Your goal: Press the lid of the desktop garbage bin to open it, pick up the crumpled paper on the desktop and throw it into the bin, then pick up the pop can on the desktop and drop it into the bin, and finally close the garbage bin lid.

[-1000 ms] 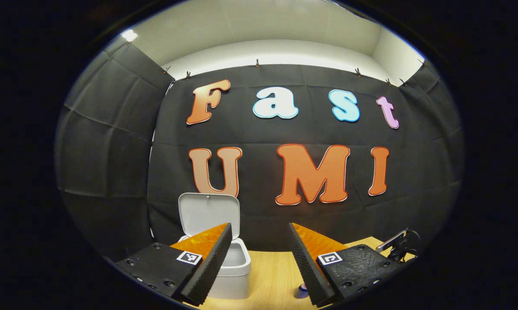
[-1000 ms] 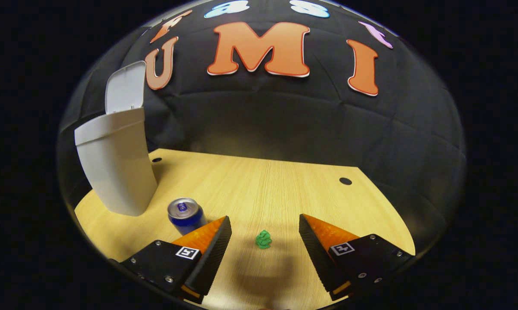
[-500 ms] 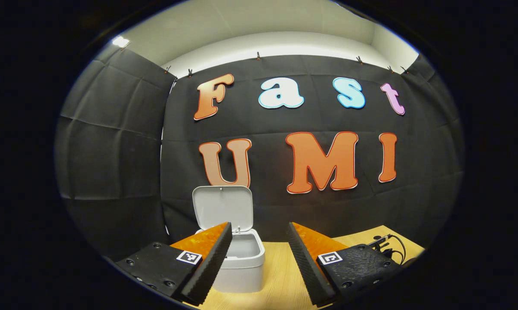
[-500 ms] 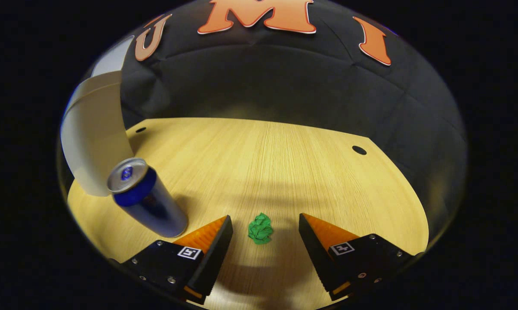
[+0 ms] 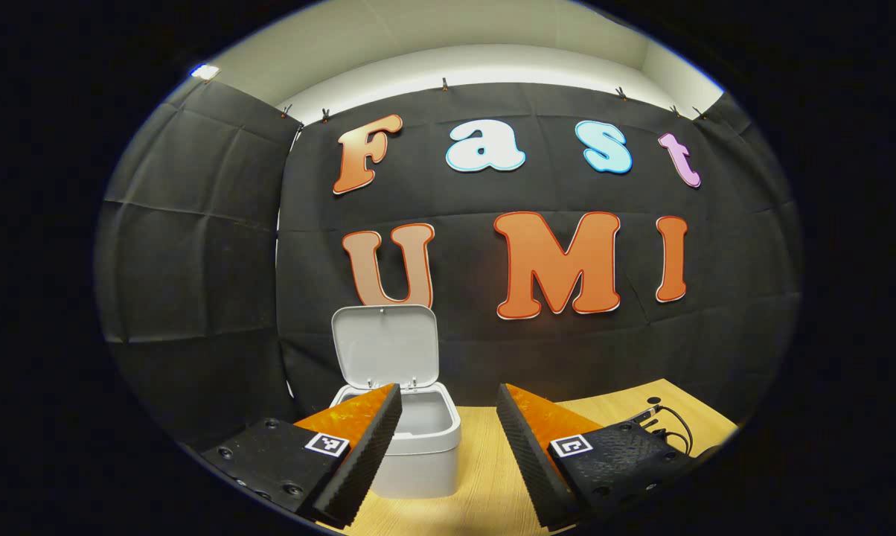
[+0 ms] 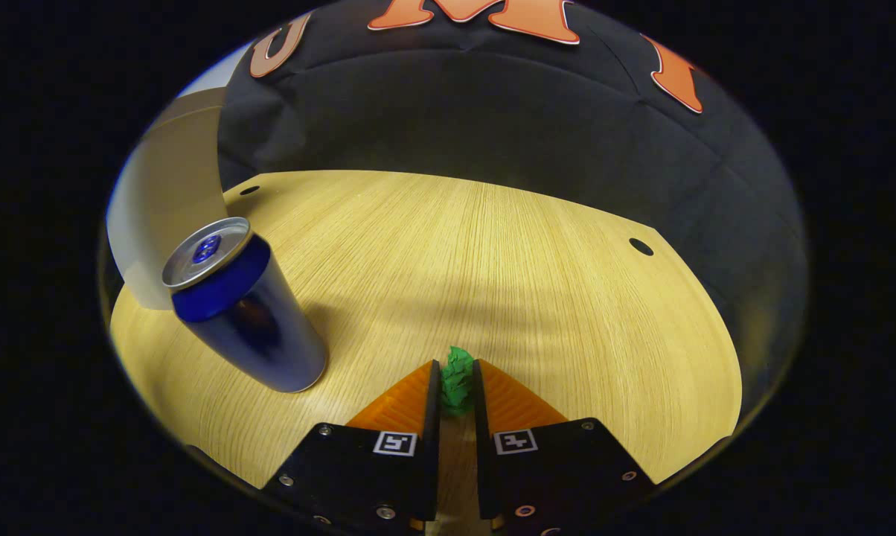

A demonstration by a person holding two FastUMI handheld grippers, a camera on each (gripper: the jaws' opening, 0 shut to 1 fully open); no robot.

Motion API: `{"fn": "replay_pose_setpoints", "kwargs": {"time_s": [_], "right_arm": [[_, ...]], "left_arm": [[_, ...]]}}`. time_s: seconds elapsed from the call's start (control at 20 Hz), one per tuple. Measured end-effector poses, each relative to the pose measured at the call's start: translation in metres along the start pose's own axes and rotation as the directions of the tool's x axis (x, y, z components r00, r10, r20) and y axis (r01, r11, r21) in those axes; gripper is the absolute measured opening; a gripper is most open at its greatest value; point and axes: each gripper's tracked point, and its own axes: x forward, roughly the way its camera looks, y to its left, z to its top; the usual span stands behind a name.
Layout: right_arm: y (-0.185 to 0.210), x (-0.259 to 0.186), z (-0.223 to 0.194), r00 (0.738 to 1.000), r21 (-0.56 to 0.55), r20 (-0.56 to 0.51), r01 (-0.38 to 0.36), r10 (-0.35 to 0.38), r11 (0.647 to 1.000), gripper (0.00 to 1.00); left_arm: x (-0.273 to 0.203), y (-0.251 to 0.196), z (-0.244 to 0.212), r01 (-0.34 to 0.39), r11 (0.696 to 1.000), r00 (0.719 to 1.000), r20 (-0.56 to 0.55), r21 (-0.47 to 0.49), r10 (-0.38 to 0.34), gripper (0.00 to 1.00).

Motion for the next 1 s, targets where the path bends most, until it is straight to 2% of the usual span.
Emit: {"fn": "replay_pose_setpoints", "kwargs": {"time_s": [0.2,0.45,0.75,1.0], "right_arm": [[-0.010,-0.013,0.011,0.999,0.016,0.023,0.026,-0.026,1.000,0.13],[-0.011,-0.051,0.048,0.993,0.041,0.116,0.014,-0.019,0.999,0.11],[0.000,-0.122,0.115,0.962,0.059,0.274,-0.011,-0.005,0.998,0.10],[0.022,-0.169,0.154,0.936,0.048,0.350,-0.065,0.044,0.997,0.10]], "left_arm": [[-0.001,-0.001,-0.003,0.019,1.000,1.000,-0.003,-0.008,-0.019,0.83],[-0.006,0.009,-0.001,0.025,0.999,1.000,0.011,-0.034,-0.025,0.83],[-0.013,0.027,-0.004,0.020,0.997,0.999,0.028,-0.081,-0.018,0.83],[-0.018,0.049,-0.005,-0.005,0.994,0.999,0.038,-0.107,0.009,0.83]]}}
